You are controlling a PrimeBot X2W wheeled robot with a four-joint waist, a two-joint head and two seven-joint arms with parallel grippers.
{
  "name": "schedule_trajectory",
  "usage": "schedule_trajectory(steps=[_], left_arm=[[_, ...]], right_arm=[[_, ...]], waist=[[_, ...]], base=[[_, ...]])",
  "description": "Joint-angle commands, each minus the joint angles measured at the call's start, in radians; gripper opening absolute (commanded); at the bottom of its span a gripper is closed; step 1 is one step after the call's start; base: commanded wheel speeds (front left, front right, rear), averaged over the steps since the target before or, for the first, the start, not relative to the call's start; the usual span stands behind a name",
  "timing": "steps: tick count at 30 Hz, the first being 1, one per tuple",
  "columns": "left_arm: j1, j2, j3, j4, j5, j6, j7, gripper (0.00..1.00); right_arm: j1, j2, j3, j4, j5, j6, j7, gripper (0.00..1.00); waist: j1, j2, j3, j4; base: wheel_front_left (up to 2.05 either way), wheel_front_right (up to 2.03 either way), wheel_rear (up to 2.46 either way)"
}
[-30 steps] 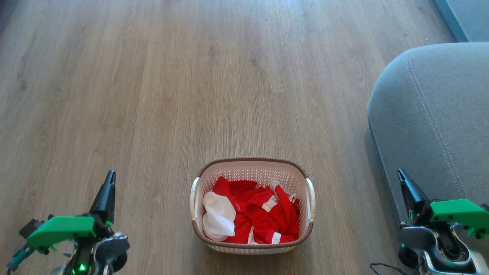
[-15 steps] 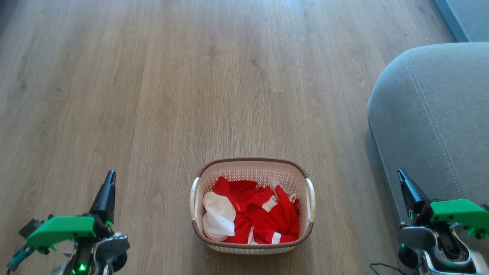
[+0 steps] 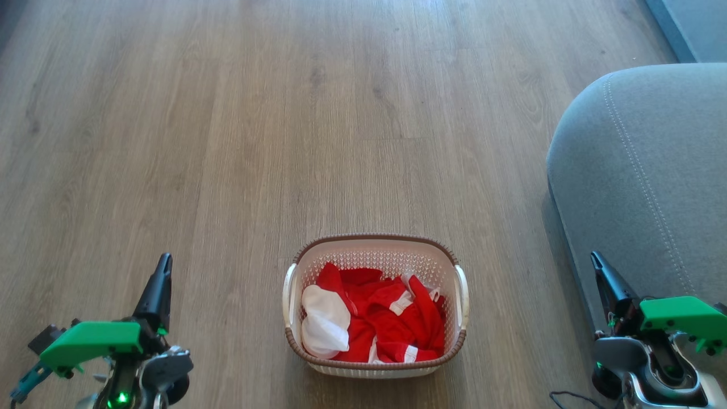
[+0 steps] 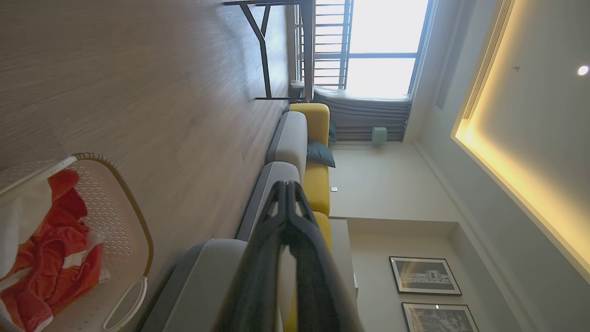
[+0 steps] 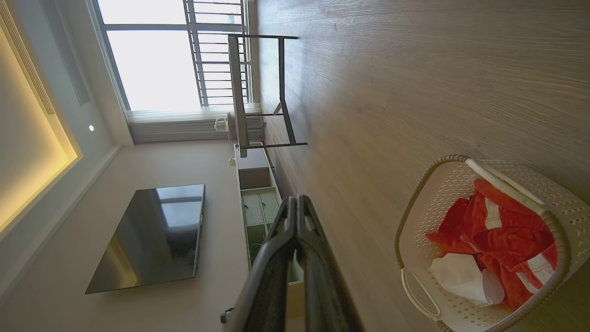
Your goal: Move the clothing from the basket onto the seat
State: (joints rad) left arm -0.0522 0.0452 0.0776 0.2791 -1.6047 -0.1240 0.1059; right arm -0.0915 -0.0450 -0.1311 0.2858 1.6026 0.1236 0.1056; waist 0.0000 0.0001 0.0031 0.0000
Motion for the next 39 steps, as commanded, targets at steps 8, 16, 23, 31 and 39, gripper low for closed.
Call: schedule_trajectory(steps=[8, 16, 23, 31, 39], left_arm=[[-0.056, 0.005, 0.036, -0.034, -0.004, -0.007, 0.007, 0.0], [-0.056, 0.005, 0.036, -0.034, -0.004, -0.007, 0.007, 0.0], [-0.056, 0.005, 0.036, -0.034, -0.004, -0.007, 0.007, 0.0], [-0.056, 0.005, 0.036, -0.034, -0.004, -0.007, 0.007, 0.0], [-0.056, 0.005, 0.036, -0.034, -0.004, -0.007, 0.007, 0.0]], right_arm=[[-0.016, -0.005, 0.018, -0.041, 0.006, 0.007, 0.007, 0.0], [-0.016, -0.005, 0.018, -0.041, 0.006, 0.007, 0.007, 0.0], [-0.016, -0.005, 0.018, -0.041, 0.006, 0.007, 0.007, 0.0], [-0.016, -0.005, 0.018, -0.041, 0.006, 0.007, 0.007, 0.0], [-0.016, -0.005, 0.018, -0.041, 0.006, 0.007, 0.007, 0.0]], waist=[[0.0, -0.0001, 0.0, 0.0], [0.0, -0.0001, 0.0, 0.0], [0.0, -0.0001, 0.0, 0.0], [0.0, -0.0001, 0.0, 0.0], [0.0, -0.0001, 0.0, 0.0]], base=[[0.0, 0.0, 0.0], [0.0, 0.0, 0.0], [0.0, 0.0, 0.0], [0.0, 0.0, 0.0], [0.0, 0.0, 0.0]])
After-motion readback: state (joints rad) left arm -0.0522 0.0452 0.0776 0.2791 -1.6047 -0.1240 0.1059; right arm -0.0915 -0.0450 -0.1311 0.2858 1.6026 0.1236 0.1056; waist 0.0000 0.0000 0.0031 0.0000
